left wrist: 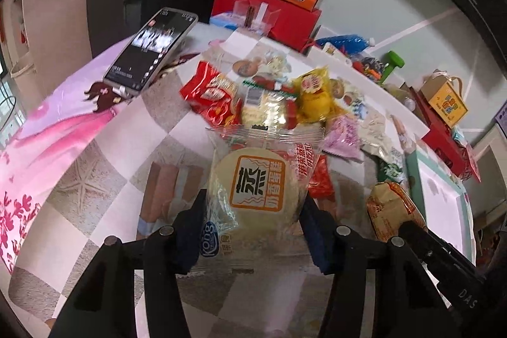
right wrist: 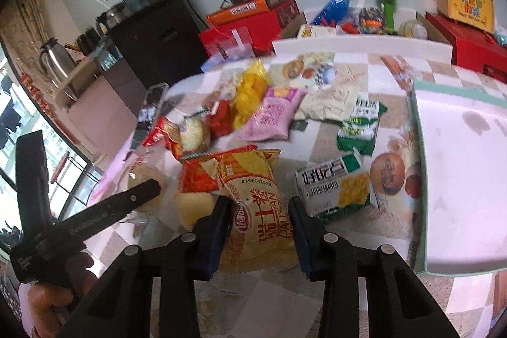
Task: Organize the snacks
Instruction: 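Release the bun pack into the tray with the left tool while the right tool releases the chip bag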
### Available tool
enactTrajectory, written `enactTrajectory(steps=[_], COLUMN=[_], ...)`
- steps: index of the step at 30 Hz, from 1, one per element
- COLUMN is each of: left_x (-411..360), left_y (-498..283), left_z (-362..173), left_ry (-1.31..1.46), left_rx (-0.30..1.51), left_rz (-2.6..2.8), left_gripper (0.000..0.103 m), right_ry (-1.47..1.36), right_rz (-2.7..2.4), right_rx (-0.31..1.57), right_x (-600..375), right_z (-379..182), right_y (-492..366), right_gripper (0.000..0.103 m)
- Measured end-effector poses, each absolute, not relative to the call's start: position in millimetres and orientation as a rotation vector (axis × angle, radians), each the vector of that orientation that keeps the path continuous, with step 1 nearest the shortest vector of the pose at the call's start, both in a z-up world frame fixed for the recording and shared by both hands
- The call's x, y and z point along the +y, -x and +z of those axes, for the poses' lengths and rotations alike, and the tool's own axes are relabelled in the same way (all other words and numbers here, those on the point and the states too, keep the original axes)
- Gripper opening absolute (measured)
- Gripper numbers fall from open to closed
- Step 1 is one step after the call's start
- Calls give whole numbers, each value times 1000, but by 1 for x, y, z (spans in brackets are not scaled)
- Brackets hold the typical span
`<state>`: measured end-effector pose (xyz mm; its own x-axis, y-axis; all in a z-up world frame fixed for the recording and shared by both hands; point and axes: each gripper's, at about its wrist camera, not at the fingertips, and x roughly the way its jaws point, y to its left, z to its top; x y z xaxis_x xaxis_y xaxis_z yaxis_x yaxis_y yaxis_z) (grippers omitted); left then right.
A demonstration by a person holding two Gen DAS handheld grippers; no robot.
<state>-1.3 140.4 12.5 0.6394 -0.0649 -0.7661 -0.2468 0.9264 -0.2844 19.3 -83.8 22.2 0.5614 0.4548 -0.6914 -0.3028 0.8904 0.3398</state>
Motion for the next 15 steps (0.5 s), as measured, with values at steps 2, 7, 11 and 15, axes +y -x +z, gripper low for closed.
enactTrajectory(steps=[2,7,11,15], left_x=[136,125,109,87], left_y=[1,-2,-6,-14], left_z=[16,25,35,41], left_ry=[377,354,328,297], left_rx=[870,858,847,856], left_rz=[98,74,44,-1], left_gripper=[56,56,56,56], right_ry=[-196,-214,-231,-246], right_rz=[451,442,428,390], right_rx=[855,834,803,774], right_x=[-86,-95,-108,-130], right_z=[26,33,42,50], right_y=[-18,-17,-13,-12], right_gripper=[41,41,41,41])
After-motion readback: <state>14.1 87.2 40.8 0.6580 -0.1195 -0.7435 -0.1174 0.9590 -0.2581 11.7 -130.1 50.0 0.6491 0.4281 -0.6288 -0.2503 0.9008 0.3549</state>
